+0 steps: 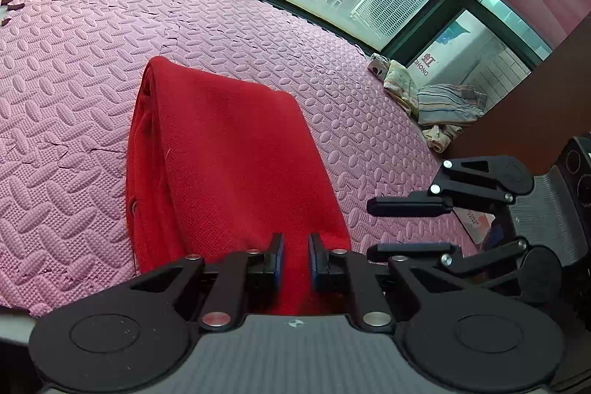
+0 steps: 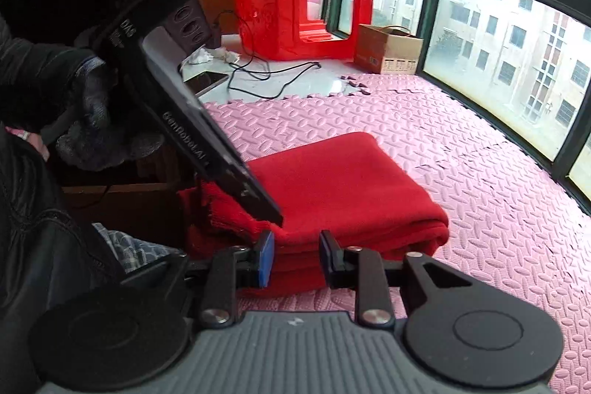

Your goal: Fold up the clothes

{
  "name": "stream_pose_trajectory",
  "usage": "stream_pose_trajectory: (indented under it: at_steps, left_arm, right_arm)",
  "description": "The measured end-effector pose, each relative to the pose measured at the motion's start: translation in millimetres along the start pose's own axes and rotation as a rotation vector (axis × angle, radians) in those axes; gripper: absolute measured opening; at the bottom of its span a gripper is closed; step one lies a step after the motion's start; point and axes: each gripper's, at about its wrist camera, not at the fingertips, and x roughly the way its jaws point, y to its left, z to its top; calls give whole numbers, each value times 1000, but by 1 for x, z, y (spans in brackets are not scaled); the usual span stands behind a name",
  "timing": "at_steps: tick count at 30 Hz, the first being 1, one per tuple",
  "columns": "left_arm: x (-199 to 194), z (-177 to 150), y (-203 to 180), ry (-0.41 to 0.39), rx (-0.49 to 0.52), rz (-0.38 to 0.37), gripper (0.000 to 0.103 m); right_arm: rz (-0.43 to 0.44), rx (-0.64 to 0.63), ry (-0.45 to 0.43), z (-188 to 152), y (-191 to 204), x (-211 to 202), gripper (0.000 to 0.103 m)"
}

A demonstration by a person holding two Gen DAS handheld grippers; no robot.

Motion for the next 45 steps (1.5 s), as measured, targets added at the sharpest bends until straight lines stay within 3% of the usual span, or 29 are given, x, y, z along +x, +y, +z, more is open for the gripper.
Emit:
stream_pose_trajectory:
  at_steps: [5,9,26,30,37,45]
  left_arm:
    - [2,-6,-11,-14,73,41,14]
    - [4,-10,-13,-18,91,54,14]
    - [9,-16,-10,-20,97,47,14]
    - [10,-17,-10,-24,104,50,14]
    - [10,-18,-8,-28,92,41,14]
    - [9,-19,-4,-33,71,33,14]
  right_arm:
    - [-97,72,-46,16,-24,22,26]
    - [-122,71,-19,24,-31,58,26]
    - [-198,208,87,-4,-65,102,26]
    - [-186,209,93,5,-64,102,26]
    - [-50,154,56,32,-48,108,26]
    - [-20,124,89,48,-39,158,26]
